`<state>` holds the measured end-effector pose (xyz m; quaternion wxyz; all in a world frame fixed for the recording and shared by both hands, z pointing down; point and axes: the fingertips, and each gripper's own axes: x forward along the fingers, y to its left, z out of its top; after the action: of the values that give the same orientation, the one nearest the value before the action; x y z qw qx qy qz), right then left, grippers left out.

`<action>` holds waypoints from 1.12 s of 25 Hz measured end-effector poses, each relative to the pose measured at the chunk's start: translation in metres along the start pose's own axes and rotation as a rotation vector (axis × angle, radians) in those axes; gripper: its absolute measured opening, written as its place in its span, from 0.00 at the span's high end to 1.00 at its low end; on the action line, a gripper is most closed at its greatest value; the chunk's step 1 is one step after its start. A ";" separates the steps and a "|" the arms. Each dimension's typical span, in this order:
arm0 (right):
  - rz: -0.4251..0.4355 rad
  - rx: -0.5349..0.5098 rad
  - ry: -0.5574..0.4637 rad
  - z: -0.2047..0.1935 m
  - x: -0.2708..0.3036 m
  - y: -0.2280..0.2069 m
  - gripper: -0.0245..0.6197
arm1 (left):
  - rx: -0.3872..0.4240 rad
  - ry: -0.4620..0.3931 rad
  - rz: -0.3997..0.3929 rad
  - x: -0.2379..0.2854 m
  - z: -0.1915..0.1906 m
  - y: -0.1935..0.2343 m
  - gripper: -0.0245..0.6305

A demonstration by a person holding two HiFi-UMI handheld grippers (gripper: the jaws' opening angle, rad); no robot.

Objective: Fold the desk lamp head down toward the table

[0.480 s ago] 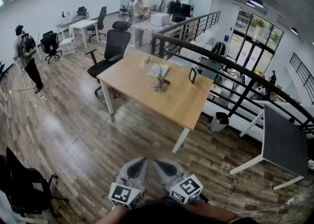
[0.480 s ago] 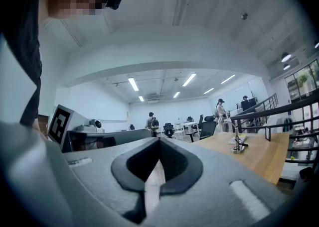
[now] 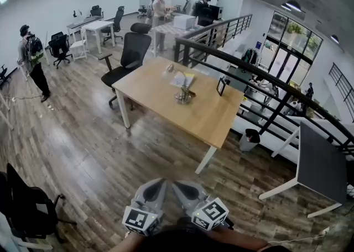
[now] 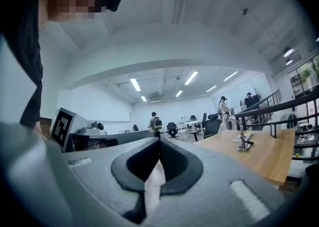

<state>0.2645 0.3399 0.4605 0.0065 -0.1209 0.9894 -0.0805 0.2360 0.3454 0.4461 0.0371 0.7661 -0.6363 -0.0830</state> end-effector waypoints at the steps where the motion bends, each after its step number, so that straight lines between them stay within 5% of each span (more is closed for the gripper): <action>1: 0.003 0.002 -0.002 0.001 0.003 -0.001 0.96 | -0.004 0.003 0.002 0.001 0.001 0.001 0.96; 13: 0.057 0.037 0.014 -0.003 0.054 -0.050 0.96 | -0.004 0.015 0.051 0.049 -0.009 0.049 0.96; 28: 0.115 0.035 -0.009 0.048 0.151 -0.231 0.96 | 0.019 0.009 0.112 0.239 0.016 0.126 0.96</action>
<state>0.1744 0.0750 0.4508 0.0175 -0.0643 0.9931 -0.0967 0.1537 0.0880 0.4319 0.0372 0.7301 -0.6786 -0.0713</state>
